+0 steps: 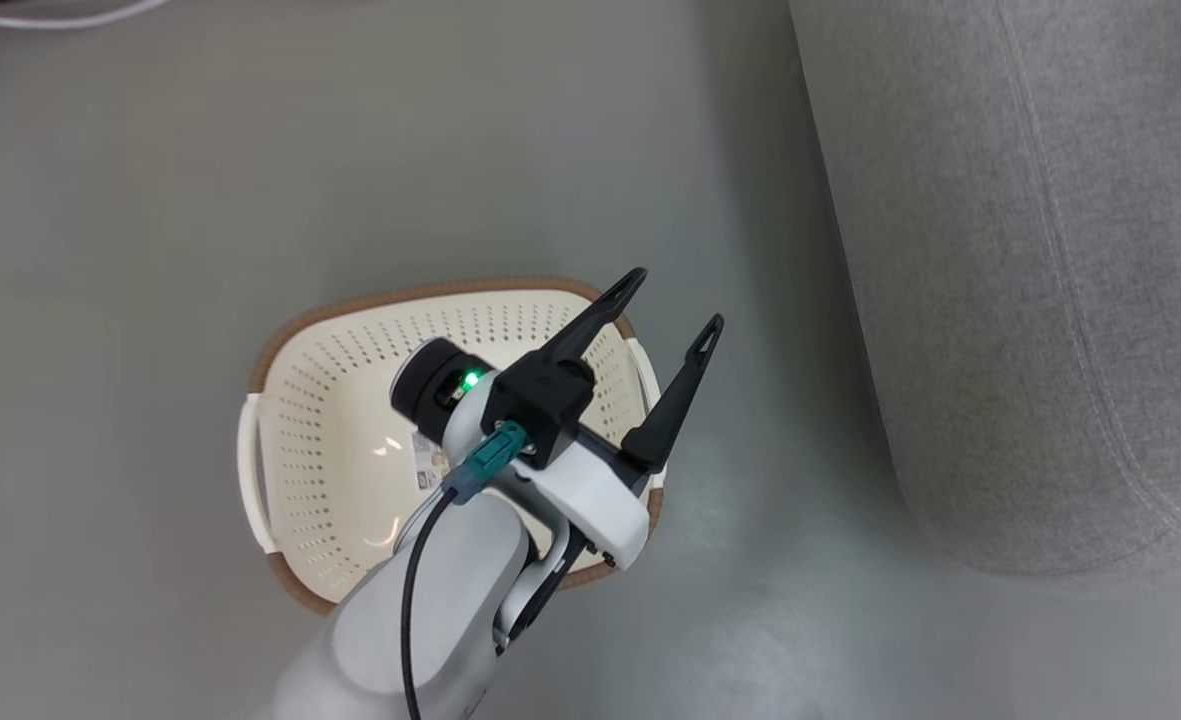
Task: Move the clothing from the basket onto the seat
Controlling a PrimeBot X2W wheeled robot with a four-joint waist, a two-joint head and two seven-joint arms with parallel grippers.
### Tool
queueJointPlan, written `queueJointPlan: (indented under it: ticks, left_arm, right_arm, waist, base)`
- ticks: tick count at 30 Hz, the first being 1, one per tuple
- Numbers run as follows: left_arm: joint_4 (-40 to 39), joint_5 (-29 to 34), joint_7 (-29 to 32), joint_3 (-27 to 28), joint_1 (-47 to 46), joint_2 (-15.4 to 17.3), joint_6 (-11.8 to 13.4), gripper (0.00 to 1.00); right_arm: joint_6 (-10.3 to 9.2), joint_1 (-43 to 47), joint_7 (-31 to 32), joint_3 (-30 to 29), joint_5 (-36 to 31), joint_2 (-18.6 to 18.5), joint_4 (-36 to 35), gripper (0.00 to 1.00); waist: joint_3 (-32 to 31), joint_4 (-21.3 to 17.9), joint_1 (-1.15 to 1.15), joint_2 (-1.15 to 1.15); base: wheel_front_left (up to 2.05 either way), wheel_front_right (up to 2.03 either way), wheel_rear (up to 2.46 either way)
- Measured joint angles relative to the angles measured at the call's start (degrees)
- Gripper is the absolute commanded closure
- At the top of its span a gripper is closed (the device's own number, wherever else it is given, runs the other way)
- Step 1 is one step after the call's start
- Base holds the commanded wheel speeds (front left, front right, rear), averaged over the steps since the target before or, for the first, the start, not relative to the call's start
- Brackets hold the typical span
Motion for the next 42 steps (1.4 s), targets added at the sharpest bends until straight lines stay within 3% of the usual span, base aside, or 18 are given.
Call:
queueJointPlan:
  ticks: [8, 14, 21, 32, 42]
  left_arm:
    - [-0.65, 0.12, 0.01, 6.45, 6.3, -0.13, 0.55, 0.0]
    - [-1.1, 1.31, 0.01, 12.58, 9.21, -0.3, 0.69, 0.0]
    - [-1.29, 4.01, 0.01, 20.7, 13.29, -0.43, 1.24, 0.0]
    - [-2.9, 9.35, 0.01, 34.35, 20.8, -0.48, 1.98, 0.0]
    - [-3.91, 11.25, 0.02, 40.28, 29.14, -0.46, 1.36, 0.0]
  right_arm:
    - [0.0, 6.14, 0.0, 2.37, 1.83, 3.9, -8.87, 0.0]
    - [0.0, 6.86, 0.0, 4.87, 1.82, 4.55, -13.86, 0.0]
    - [0.0, 7.38, 0.0, 7.95, 1.51, 7.11, -16.16, 0.0]
    - [0.0, 16.45, 0.0, 7.2, -0.98, 13.6, -19.03, 0.0]
    - [0.0, 26.1, 0.0, 5.06, -3.65, 17.19, -19.47, 0.0]
  waist:
    - [-6.7, 2.9, 0.0, 0.0]
    - [-10.37, 6.48, 0.0, 0.0]
    - [-15.21, 10.04, 0.0, 0.0]
    - [-22.93, 12.95, 0.0, 0.0]
    - [-27.71, 12.65, 0.0, 0.0]
  base:
    - [0.0, 0.0, 0.0]
    - [0.0, 0.0, 0.0]
    - [0.0, 0.0, 0.0]
    - [0.0, 0.0, 0.0]
    - [0.0, 0.0, 0.0]
